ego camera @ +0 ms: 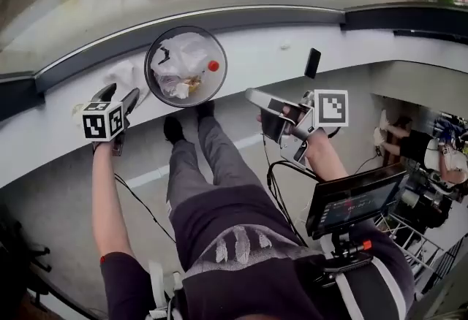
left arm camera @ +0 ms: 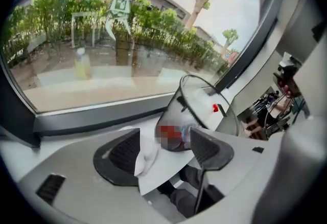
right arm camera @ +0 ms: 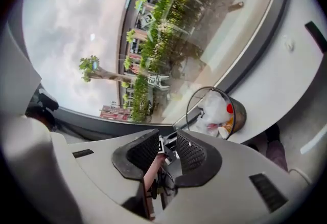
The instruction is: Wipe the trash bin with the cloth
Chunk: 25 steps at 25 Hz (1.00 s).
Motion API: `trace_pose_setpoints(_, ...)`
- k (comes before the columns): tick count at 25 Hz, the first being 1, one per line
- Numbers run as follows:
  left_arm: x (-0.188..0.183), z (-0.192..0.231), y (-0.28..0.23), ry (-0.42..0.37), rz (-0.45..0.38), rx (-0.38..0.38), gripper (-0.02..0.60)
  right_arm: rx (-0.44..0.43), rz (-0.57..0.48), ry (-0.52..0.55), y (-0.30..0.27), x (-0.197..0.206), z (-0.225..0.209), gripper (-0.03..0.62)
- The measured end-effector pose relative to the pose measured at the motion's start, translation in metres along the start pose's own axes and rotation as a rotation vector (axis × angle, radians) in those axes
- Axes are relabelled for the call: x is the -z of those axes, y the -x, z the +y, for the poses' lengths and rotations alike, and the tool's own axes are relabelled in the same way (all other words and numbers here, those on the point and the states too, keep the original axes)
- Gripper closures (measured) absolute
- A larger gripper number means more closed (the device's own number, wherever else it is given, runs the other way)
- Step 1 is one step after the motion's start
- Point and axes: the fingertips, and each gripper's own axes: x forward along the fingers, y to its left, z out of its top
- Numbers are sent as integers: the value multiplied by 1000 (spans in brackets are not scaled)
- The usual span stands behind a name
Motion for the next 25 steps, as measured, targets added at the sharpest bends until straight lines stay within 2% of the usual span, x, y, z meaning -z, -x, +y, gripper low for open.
trace_pose_setpoints(3,-36,-14,33,-66,-98,-4,287,-96,-64,63,4,-14,27,490)
trace_pose_setpoints(6,-91,-34,75,-150,-247,11,287,-210,-130,157,4,-29,57,491)
trace_pose_setpoints(10,-147,-88,132,-264,-454,106,323,-306,-149,291,6,-29,97,491)
trace_pose_setpoints(11,-156,-103,146,-288,-504,142,362,-319,-158,312,7,-27,103,491)
trace_pose_setpoints(14,-170,-150,189,-330,-649,277,569,-378,-187,368,13,-23,117,491)
trace_pose_setpoints(16,-172,-186,218,-315,-714,374,583,-414,-195,390,25,-21,129,491)
trace_pose_setpoints(19,-182,-225,246,-319,-720,420,583,-451,-224,431,48,-26,158,491)
trace_pose_setpoints(22,-186,-243,250,-391,-682,410,583,-483,-238,493,55,-26,174,491)
trace_pose_setpoints(25,-193,-271,248,-450,-682,458,583,-501,-246,543,60,-26,173,491)
